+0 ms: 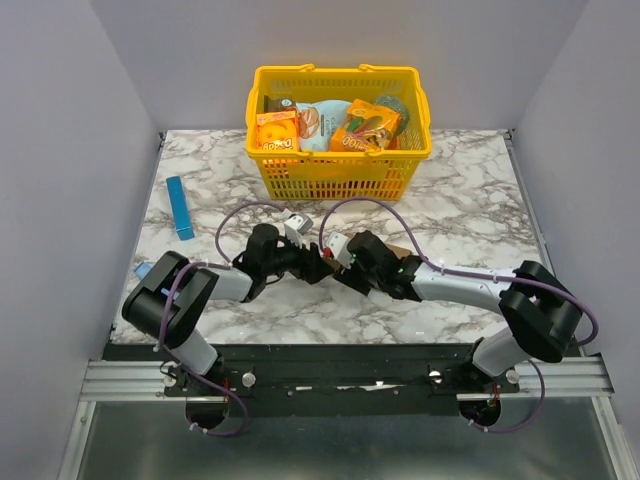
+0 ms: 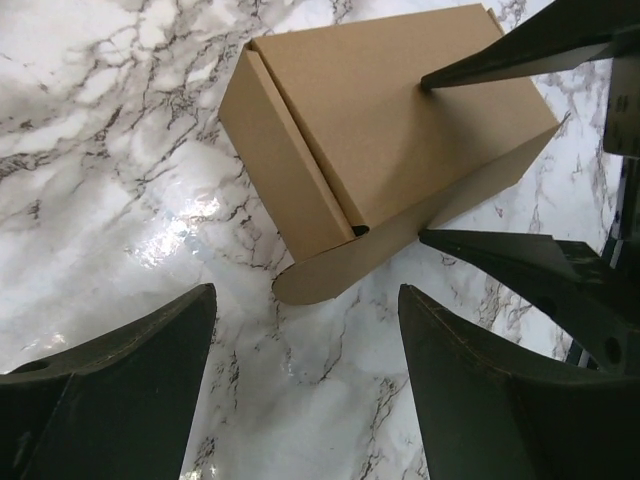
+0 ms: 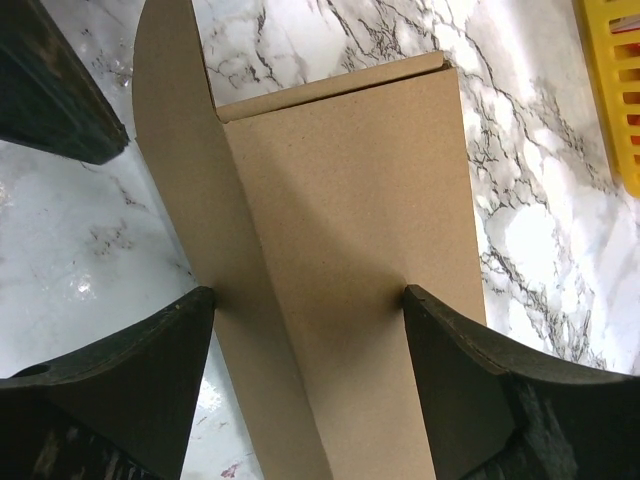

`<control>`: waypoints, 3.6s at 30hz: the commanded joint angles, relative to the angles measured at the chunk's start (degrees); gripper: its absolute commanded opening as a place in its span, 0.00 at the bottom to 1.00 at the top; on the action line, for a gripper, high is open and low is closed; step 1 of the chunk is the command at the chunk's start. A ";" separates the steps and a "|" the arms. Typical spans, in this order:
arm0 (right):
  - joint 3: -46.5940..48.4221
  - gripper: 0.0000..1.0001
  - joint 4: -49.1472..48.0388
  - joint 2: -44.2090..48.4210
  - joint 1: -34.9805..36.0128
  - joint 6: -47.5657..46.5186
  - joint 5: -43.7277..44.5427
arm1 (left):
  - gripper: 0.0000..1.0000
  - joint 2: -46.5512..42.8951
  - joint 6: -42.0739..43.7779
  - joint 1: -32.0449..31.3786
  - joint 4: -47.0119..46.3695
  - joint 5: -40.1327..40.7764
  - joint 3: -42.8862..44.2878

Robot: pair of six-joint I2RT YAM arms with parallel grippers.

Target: Fold the paper box

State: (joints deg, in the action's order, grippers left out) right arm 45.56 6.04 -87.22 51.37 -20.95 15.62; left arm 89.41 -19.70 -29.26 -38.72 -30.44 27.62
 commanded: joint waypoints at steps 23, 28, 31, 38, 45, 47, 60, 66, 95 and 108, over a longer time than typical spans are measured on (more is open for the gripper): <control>-1.00 0.81 3.54 -1.02 0.13 1.09 -3.57 | 0.41 11.93 6.61 -3.35 -6.46 -9.20 6.84; -1.00 0.81 3.54 -1.02 0.13 1.35 -3.49 | 0.45 13.60 7.05 -4.32 -6.46 -8.24 7.63; -0.91 0.81 3.54 -1.02 0.13 1.44 -3.57 | 0.45 14.04 7.49 -5.11 -6.28 -6.05 8.07; -0.74 0.81 3.54 -0.85 0.13 1.79 -4.01 | 0.21 12.55 6.87 -6.87 -10.84 -4.46 6.31; -1.44 0.84 2.75 2.31 0.13 3.72 -4.19 | 0.00 14.57 4.50 -8.54 -14.10 -6.83 7.19; -1.61 0.87 2.83 3.81 0.13 4.51 -4.10 | 0.00 14.92 3.45 -8.54 -16.12 -7.35 6.93; -3.29 0.98 3.45 20.93 0.04 8.73 -5.24 | 0.00 2.36 -2.27 -6.96 -3.31 -4.19 5.61; -2.41 0.98 6.17 22.18 0.04 6.72 -6.04 | 0.00 -4.06 -6.48 -3.88 5.31 -5.42 5.87; -12.96 1.00 -49.46 7.51 5.75 -17.98 -7.34 | 0.00 -24.10 -38.21 15.19 9.54 -16.41 0.68; -5.67 1.00 -48.58 -2.25 5.75 -20.62 -15.00 | 0.00 -24.72 -40.23 17.04 9.37 -19.13 0.86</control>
State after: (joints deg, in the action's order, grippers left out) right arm 36.82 -40.16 -86.43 56.69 -39.72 4.14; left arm 66.15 -58.37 -12.71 -28.05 -46.65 28.77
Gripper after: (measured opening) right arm 0.996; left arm 0.012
